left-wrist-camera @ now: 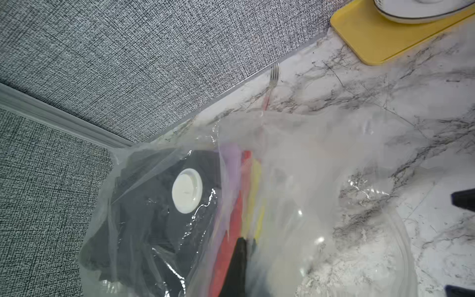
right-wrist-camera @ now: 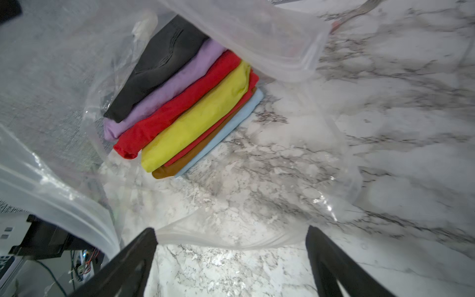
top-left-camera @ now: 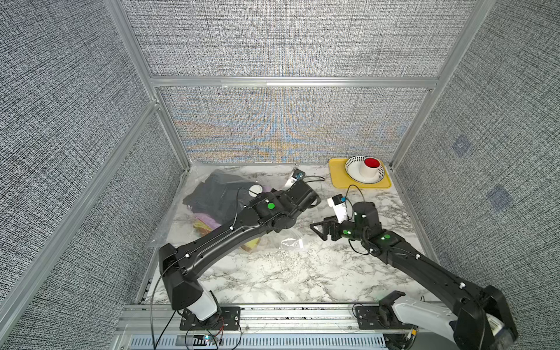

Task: Take the trousers out of the vacuum bag
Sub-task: Open the vacuum bag at the center of the board, then take out the trousers from the vacuum bag.

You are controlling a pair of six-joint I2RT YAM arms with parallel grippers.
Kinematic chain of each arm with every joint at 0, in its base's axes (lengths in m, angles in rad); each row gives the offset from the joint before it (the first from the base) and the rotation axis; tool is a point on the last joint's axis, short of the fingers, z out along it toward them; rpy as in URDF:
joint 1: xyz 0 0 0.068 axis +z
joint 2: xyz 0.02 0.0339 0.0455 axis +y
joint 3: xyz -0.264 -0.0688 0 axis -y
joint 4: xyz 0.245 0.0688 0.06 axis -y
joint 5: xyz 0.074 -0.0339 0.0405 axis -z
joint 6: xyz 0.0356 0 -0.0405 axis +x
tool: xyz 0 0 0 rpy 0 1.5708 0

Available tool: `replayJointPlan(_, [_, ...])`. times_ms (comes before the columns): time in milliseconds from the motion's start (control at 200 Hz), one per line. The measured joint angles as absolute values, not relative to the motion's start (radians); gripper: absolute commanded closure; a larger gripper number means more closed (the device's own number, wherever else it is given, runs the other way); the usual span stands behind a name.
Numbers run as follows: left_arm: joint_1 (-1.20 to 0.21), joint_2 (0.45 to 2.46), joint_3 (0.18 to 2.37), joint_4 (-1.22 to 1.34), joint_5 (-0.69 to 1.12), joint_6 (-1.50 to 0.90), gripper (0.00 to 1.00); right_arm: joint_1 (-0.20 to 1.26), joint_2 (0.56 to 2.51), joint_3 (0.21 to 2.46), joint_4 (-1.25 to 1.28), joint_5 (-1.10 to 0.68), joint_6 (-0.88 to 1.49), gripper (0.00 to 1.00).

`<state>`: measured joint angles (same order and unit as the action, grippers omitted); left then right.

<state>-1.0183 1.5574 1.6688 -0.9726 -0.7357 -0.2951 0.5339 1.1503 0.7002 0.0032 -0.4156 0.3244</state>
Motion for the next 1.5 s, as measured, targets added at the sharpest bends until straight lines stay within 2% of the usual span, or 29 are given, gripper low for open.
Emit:
replayJointPlan(310, [-0.967,1.433,1.627,-0.974,-0.719,-0.236,1.00,0.733,1.309,0.783,0.111,-0.310,0.346,0.10])
replayJointPlan(726, [-0.965,1.375,1.614,-1.002,-0.490,-0.147,1.00,0.890,1.374,0.843,0.138,-0.061,0.326,0.17])
replayJointPlan(1071, [-0.962,1.578,1.769,-0.993,-0.464,-0.158,1.00,0.966,1.334,0.771,0.173,0.093,0.296,0.19])
replayJointPlan(1286, [-0.960,1.580,1.793,-0.995,-0.415,-0.153,1.00,0.961,1.381,0.781,0.192,0.099,0.305,0.33])
replayJointPlan(1497, [-0.960,1.404,1.601,-0.917,-0.350,-0.133,1.00,0.938,1.511,0.860,0.246,-0.016,0.337,0.40])
